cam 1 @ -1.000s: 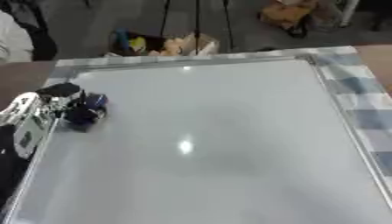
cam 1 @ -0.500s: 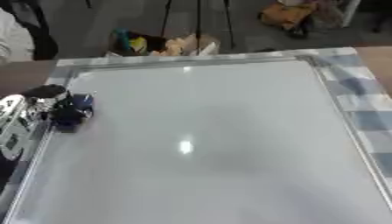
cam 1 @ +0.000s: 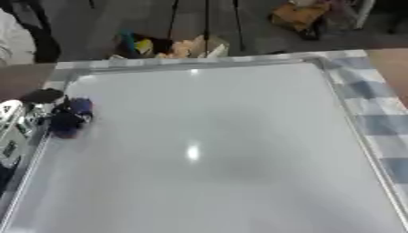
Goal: Wipe the whiteboard clean with a brush.
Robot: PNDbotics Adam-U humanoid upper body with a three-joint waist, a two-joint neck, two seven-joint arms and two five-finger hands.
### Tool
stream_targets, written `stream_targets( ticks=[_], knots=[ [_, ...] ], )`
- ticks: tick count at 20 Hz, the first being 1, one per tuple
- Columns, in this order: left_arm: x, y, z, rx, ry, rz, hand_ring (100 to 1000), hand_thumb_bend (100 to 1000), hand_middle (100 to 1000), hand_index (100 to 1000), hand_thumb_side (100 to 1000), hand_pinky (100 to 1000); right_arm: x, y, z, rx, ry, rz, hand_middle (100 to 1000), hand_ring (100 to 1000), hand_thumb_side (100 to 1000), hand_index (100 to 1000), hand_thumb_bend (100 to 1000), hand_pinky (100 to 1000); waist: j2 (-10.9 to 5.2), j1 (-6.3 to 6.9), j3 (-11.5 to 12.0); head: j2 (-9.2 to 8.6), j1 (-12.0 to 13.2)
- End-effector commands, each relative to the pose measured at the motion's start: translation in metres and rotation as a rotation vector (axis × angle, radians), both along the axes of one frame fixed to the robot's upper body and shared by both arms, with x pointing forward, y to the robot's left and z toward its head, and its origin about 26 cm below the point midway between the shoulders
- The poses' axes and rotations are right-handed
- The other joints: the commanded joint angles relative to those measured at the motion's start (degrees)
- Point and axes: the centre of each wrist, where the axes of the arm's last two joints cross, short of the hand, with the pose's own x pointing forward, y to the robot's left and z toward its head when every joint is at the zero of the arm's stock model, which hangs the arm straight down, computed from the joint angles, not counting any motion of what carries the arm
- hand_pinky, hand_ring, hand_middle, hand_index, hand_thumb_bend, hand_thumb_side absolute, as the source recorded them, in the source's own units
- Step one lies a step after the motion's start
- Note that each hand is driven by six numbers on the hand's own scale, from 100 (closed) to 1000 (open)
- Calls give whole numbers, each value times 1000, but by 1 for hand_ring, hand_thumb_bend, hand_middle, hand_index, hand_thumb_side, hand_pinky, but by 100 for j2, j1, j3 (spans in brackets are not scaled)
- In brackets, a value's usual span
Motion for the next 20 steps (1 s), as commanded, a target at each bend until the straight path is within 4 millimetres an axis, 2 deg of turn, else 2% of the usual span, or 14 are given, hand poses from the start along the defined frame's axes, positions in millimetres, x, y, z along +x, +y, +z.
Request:
stream_targets(
  ticks=[1, 7, 20],
  knots=[
    [-1, 11, 7, 23, -10, 25, 513, 125, 469, 771, 727, 365, -4, -1, 8, -11, -31, -1, 732, 817, 874, 784, 100, 792, -119, -18, -7, -64, 27],
    [1, 3, 7, 40, -6, -4, 515, 137, 470, 757, 743, 369, -4, -1, 8, -12, -30, 1, 732, 817, 873, 784, 100, 792, -121, -10, -7, -62, 50],
    [6, -33, 9, 126, 22, -135, 520, 147, 473, 755, 755, 380, -4, 0, 9, -12, -32, 12, 731, 817, 872, 784, 100, 791, -124, 12, -33, -40, 107]
  ],
)
